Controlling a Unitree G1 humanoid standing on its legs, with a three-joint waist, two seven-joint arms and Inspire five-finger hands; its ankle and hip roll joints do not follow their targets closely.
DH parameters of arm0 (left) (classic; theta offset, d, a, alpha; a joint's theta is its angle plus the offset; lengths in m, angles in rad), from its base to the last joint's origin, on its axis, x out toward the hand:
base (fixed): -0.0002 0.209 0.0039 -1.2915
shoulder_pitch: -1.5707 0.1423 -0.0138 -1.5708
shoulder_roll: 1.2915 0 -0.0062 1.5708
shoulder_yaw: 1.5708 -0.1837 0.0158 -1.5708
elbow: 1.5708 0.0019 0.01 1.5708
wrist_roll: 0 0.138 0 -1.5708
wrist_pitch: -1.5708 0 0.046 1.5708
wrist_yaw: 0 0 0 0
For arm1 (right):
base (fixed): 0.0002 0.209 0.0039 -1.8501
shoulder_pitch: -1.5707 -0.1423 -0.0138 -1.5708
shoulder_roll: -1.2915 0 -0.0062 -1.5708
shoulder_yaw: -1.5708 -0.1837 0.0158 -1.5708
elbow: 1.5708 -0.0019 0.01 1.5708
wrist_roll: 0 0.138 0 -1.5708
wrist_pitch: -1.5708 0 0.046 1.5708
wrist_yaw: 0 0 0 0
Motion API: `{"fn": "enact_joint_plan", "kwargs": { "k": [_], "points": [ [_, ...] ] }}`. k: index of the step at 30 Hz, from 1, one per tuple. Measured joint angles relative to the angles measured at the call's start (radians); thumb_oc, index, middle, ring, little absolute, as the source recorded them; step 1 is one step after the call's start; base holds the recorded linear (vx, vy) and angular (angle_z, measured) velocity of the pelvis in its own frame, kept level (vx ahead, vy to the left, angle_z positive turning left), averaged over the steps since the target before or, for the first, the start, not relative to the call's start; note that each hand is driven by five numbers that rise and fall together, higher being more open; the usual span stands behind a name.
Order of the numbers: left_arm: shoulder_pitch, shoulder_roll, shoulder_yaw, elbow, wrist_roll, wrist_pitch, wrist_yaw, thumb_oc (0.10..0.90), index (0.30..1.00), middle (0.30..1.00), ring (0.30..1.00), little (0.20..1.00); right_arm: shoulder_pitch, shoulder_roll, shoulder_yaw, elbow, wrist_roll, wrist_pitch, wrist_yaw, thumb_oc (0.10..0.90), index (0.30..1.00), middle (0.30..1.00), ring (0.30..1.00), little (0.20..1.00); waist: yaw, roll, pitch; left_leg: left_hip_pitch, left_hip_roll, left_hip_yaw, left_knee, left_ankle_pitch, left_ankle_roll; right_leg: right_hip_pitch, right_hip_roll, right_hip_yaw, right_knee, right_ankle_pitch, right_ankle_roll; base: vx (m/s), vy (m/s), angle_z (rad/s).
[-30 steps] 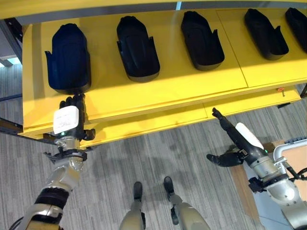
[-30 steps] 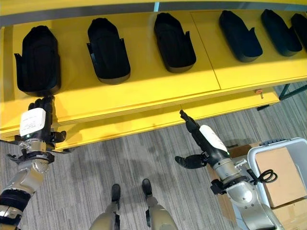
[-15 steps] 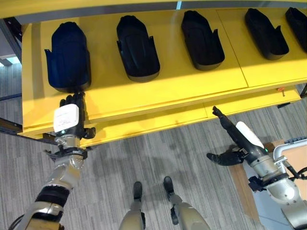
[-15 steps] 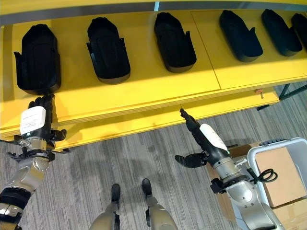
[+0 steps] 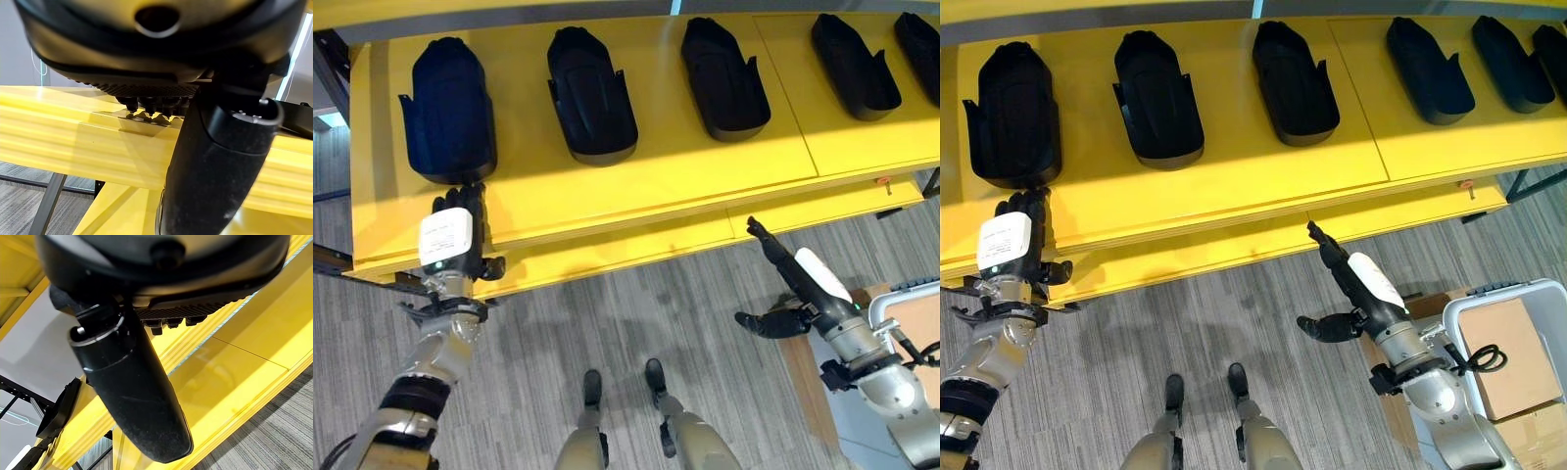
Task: Move parts from the plastic box to the shelf.
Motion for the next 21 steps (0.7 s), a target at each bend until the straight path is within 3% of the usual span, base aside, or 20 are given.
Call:
{"fn": "enact_joint_plan", "kwargs": {
  "k": [21],
  "points": [
    [-0.033, 0.001, -0.038, -0.014, 0.002, 0.000, -0.022, 0.900, 1.000, 1.000, 1.000, 1.000, -0.022, 0.000, 0.009, 0.000, 0.000, 0.000, -0.004, 0.900, 1.000, 1.000, 1.000, 1.000, -0.002, 0.000, 0.000, 0.000, 0.000, 0.000, 0.000, 0.000, 0.000, 0.000, 0.000, 0.000, 0.000, 0.000, 0.000, 0.00, 0.000, 0.00]
  ]
}}
